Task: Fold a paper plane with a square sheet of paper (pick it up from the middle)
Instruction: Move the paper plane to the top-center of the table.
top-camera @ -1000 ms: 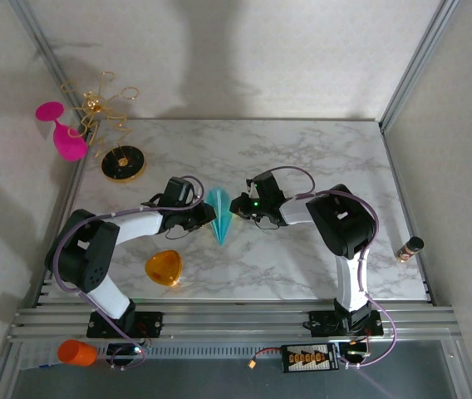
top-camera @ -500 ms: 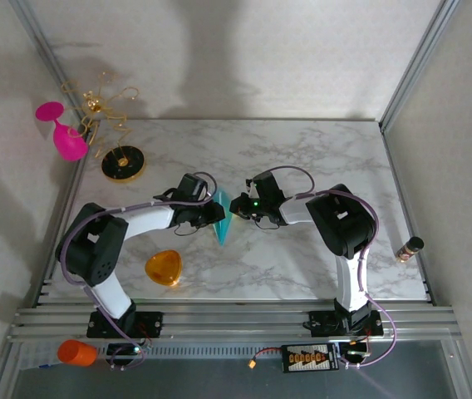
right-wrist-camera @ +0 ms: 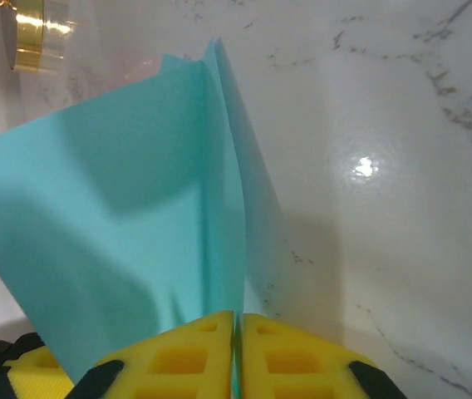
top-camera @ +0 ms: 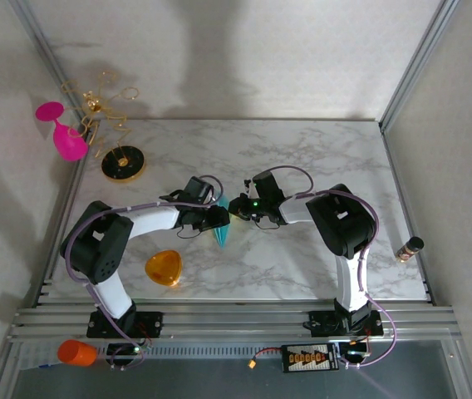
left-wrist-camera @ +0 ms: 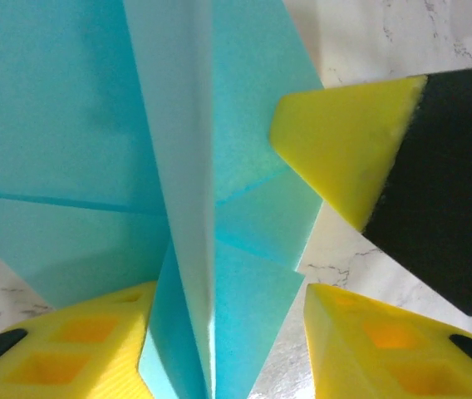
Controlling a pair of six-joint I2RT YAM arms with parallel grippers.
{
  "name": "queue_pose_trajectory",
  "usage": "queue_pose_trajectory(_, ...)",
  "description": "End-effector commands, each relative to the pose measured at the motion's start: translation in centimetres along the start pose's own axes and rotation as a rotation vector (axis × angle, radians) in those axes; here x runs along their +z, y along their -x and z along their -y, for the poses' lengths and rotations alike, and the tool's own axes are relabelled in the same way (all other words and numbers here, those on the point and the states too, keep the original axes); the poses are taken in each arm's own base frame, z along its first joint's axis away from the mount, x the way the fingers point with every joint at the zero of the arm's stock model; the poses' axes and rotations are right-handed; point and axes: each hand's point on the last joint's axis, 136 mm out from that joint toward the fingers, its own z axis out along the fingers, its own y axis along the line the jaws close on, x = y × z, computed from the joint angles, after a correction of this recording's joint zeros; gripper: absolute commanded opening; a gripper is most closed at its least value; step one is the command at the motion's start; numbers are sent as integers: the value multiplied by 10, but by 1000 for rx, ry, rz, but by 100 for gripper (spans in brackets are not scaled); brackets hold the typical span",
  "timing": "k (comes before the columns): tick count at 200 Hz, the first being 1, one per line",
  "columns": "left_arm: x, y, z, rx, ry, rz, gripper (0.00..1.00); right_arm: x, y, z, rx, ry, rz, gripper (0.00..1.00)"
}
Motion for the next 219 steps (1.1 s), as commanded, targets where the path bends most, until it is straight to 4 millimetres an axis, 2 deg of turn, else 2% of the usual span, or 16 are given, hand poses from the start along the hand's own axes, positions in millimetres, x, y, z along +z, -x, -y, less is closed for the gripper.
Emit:
queue_pose_trajectory(1, 1, 1, 2, 22, 16, -3, 49, -4, 2, -14, -24, 37, -13, 12)
queue_pose_trajectory(70, 0, 3, -3, 29, 51, 16, 53, -6, 2, -23, -23, 71, -19, 14)
queue_pose_trajectory(108, 0, 2, -6, 38, 73, 12, 50, -7, 1, -30, 9, 120, -33, 14)
queue_pose_trajectory(140, -2, 5, -4, 34, 70, 23, 44, -9, 2, -33, 17, 131, -30, 14)
queue_pose_trajectory(195, -8, 12, -2, 13, 76, 59, 40, -7, 2, -27, 17, 99, -31, 15)
queue_pose_trajectory(219, -11, 17, -8, -4, 113, 86, 37, -7, 2, -26, 14, 98, -31, 14)
